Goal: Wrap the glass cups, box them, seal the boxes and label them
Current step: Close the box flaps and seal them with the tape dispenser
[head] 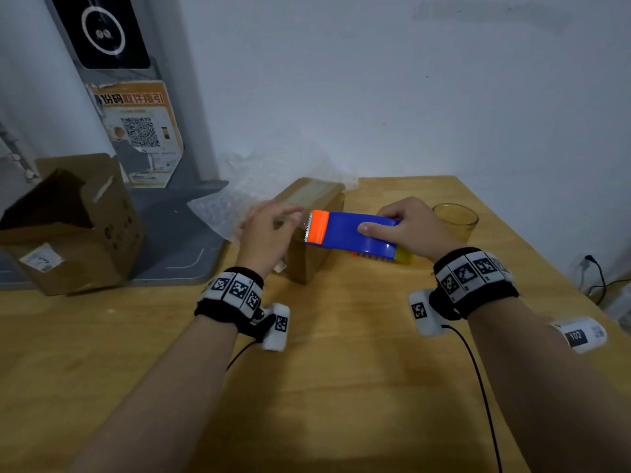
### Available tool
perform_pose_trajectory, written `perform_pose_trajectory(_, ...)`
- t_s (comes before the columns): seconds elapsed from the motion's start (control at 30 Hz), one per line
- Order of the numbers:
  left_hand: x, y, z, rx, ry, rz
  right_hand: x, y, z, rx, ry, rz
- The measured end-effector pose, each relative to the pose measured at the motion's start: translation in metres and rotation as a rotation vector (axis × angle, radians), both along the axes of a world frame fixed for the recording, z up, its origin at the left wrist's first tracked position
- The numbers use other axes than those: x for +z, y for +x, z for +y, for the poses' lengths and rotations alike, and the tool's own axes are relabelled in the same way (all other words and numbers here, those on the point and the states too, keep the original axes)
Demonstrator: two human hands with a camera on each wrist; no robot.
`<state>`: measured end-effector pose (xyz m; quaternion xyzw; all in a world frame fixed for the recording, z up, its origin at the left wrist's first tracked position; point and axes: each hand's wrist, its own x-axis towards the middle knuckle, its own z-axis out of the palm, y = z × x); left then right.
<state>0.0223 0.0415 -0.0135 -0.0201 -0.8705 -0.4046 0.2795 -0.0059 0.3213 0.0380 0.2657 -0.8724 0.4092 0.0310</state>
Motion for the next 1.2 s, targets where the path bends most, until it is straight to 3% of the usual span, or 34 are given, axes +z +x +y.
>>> perform_pose_trajectory(0.1, -0.007, 0.004, 0.009, 0.036, -0.182, -0.007, -0.001, 0.002, 0.004, 0.008, -0.015, -0.015)
perform_pose_trajectory(0.23, -0.01, 0.008, 0.016, 0.113, -0.224, -0.042, -0.004, 0.006, 0.014, 0.021, -0.044, -0.053)
perform_pose_trajectory(0.8, -0.015, 0.003, 0.018, 0.101, -0.046, -0.017, -0.01, 0.013, 0.052, 0.01, -0.046, -0.108)
perform_pose_trajectory(0.97, -0.017, 0.004, 0.023, 0.126, -0.056, -0.038, -0.003, 0.015, 0.048, -0.043, 0.053, -0.078)
perform_pose_trajectory(1.2, -0.008, 0.007, 0.048, 0.256, -0.096, -0.112, 0.025, 0.023, -0.002, -0.238, 0.4, -0.026)
